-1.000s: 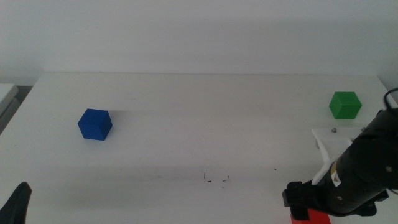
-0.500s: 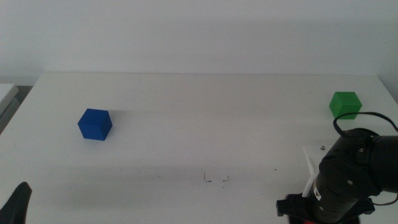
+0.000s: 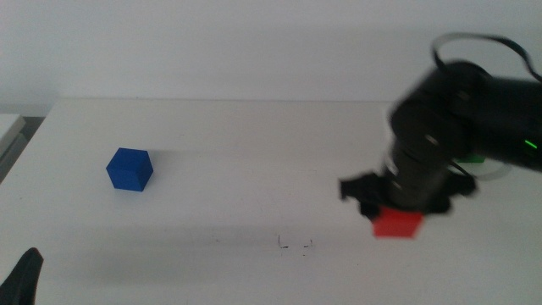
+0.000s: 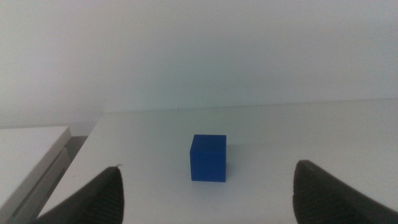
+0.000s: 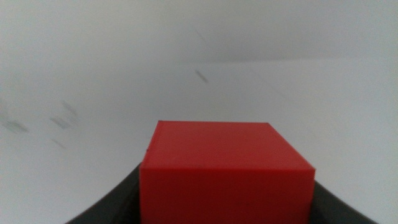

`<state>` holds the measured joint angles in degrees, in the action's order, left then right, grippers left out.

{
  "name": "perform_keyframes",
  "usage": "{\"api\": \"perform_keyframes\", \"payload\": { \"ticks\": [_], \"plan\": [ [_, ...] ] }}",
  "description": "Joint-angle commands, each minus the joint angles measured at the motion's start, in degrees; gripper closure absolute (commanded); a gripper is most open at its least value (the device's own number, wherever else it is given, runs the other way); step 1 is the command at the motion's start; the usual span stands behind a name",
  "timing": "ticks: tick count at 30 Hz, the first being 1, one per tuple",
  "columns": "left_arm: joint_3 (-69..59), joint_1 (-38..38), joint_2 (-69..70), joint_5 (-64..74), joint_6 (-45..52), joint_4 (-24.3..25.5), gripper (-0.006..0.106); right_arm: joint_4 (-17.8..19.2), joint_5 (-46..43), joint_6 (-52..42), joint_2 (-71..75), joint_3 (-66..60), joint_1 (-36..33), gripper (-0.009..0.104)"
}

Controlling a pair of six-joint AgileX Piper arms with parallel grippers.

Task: Stack red cubes first, then green, then blue cubes in a specific spot.

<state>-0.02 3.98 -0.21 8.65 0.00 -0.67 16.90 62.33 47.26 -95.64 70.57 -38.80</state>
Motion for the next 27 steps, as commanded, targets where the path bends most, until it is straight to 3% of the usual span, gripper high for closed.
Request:
{"api": "perform_keyframes", "payload": {
  "ticks": [1,7,12,27],
  "plan": [
    [0.02,-0.12,0.21,-0.72,0.00,-0.16,0.009,1.00,1.12,-0.67,-4.09,6.46,-0.63,0.084],
    [0.02,-0.12,0.21,-0.72,0.00,-0.16,0.009,-3.38,2.86,-0.67,-15.39,21.74,-3.71,0.084],
    [0.02,-0.12,0.21,-0.72,0.00,-0.16,0.009,-4.41,5.00,-0.18,-21.67,29.48,-6.56,0.084],
    [0.02,-0.12,0.21,-0.72,0.00,-0.16,0.009,-3.33,5.10,5.22,-29.12,31.26,-7.52,0.084]
  ]
}}
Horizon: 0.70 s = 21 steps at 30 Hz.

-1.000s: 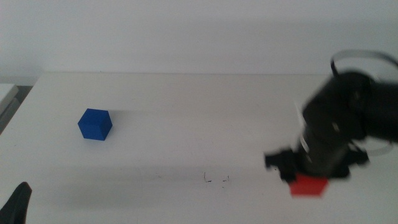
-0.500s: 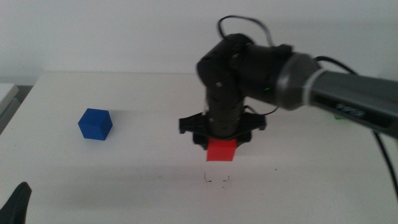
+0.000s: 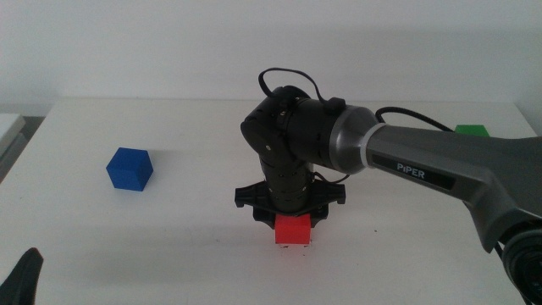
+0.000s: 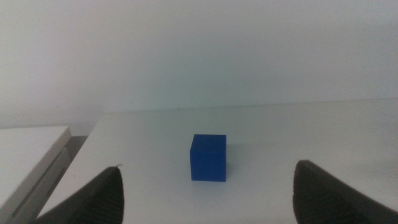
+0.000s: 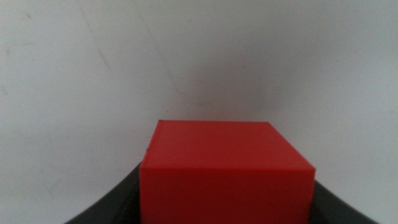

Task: Stack red cubes first, then green, then blue cubes in a specific spot.

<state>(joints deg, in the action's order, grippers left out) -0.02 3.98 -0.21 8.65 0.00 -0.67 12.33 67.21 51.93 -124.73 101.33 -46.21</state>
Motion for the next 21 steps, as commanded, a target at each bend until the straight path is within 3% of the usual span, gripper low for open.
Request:
{"api": "perform_keyframes", "payload": {
  "ticks": [1,21],
  "plan": [
    [0.02,-0.12,0.21,-0.72,0.00,-0.16,0.009,1.24,0.06,0.55,-0.17,0.39,0.00,0.084],
    [0.02,-0.12,0.21,-0.74,0.00,-0.16,0.009,3.78,-1.31,1.51,-2.11,0.39,0.53,0.084]
  ]
}}
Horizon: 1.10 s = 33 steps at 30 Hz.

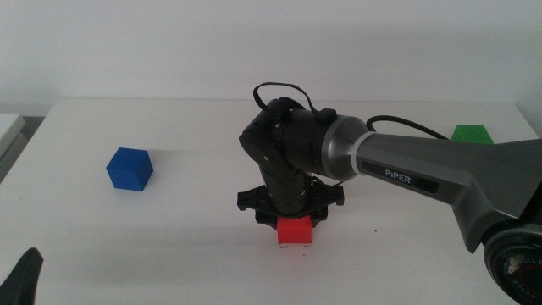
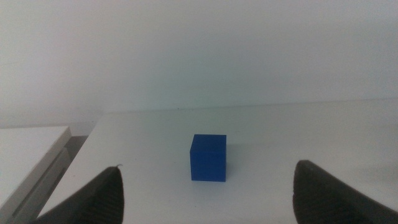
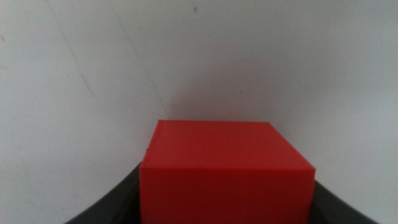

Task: Stack red cubes first, then green, then blue cubes in a specific spot.

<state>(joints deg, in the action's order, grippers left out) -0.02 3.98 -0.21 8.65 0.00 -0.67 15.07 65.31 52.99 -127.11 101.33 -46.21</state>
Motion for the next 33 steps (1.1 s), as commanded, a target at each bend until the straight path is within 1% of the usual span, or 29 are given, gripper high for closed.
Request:
{"api": "perform_keyframes", "payload": {
  "ticks": [1,9,10,11,12,13,14,17,18,20,22,23,25,27,30,33],
  "plan": [
    [0.02,-0.12,0.21,-0.74,0.00,-0.16,0.009,1.04,0.59,0.55,0.27,0.39,0.53,0.084],
    [0.02,-0.12,0.21,-0.74,0.00,-0.16,0.009,0.62,0.84,0.56,-0.95,0.39,0.53,0.083],
    [0.02,-0.12,0.21,-0.74,0.00,-0.16,0.009,0.62,0.84,0.74,-0.95,0.39,0.53,0.075],
    [0.02,-0.12,0.21,-0.74,0.00,-0.16,0.009,0.62,0.84,0.85,-0.95,0.39,0.53,0.071],
    [0.02,-0.12,0.21,-0.74,0.00,-0.16,0.009,0.62,0.84,0.97,-0.95,0.39,0.53,0.055],
    [0.02,-0.12,0.21,-0.74,0.00,-0.16,0.009,0.62,0.84,0.97,-0.95,0.39,0.53,0.036],
    [0.02,-0.12,0.21,-0.74,0.00,-0.16,0.009,0.62,0.84,0.97,-0.95,0.39,0.53,0.027],
    [0.02,-0.12,0.21,-0.74,0.00,-0.16,0.009,0.45,1.02,-0.91,0.79,0.39,0.53,0.008],
    [0.02,-0.12,0.21,-0.74,0.00,-0.16,0.009,0.33,1.29,-1.82,2.30,0.39,0.39,0.004],
    [0.02,-0.12,0.21,-0.74,0.00,-0.16,0.009,0.48,2.44,-4.01,6.49,0.39,0.14,0.002],
    [0.02,-0.12,0.21,-0.74,0.00,-0.16,0.009,1.79,3.66,-5.80,11.10,0.39,0.27,0.002],
    [0.02,-0.12,0.21,-0.74,0.00,-0.16,0.009,2.50,4.16,-6.97,13.70,0.39,0.67,0.002],
    [0.02,-0.12,0.21,-0.74,0.00,-0.16,0.009,2.73,4.65,-11.01,17.88,0.39,2.78,0.002],
    [0.02,-0.12,0.21,-0.74,0.00,-0.16,0.009,2.13,4.65,-15.94,21.11,0.39,6.94,0.002],
    [0.02,-0.12,0.21,-0.74,0.00,-0.16,0.009,0.42,4.65,-24.78,23.23,0.39,15.30,0.002],
    [0.02,-0.12,0.21,-0.74,0.00,-0.16,0.009,-2.86,4.65,-32.30,23.18,0.97,24.90,0.002]
  ]
}}
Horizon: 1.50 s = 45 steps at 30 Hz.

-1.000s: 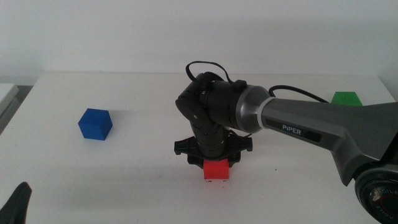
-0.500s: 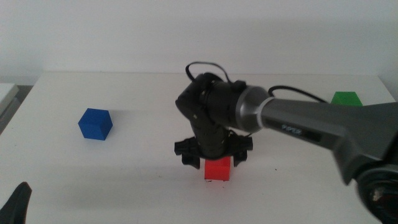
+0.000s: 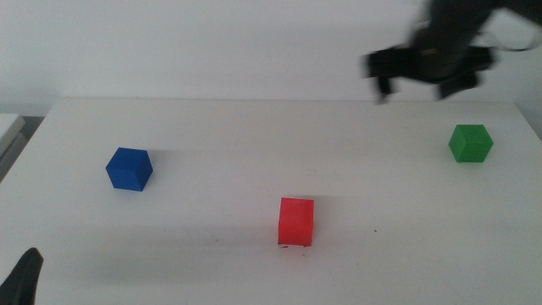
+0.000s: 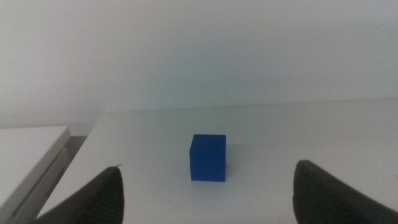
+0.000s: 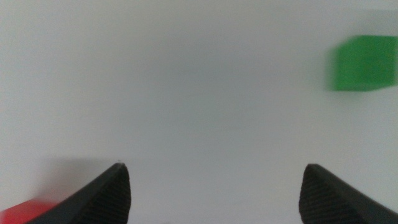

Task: Stack red cubes first, then green, then blue cubes in a specific spot.

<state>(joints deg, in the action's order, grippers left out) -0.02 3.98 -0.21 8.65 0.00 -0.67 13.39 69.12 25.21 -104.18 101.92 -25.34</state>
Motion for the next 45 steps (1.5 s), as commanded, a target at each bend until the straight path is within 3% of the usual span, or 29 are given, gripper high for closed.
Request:
{"api": "perform_keyframes", "payload": {
  "ticks": [1,8,16,25,45],
  "plan": [
    [0.02,-0.12,0.21,-0.74,0.00,-0.16,0.009,-2.39,0.13,-7.11,-0.29,0.60,7.34,0.002],
    [0.02,-0.12,0.21,-0.74,0.00,-0.16,0.009,-4.70,-8.15,-22.25,-5.93,0.58,23.89,0.002],
    [0.02,-0.12,0.21,-0.74,0.00,-0.16,0.009,-12.59,-12.30,-27.39,-13.46,0.58,31.96,0.002],
    [0.02,-0.12,0.21,-0.74,0.00,-0.16,0.009,-14.43,-14.62,-28.90,-18.11,3.26,31.57,0.002],
    [0.02,-0.12,0.21,-0.74,0.00,-0.16,0.009,-12.10,-20.35,-28.02,-23.24,3.54,28.14,0.002]
  ]
}}
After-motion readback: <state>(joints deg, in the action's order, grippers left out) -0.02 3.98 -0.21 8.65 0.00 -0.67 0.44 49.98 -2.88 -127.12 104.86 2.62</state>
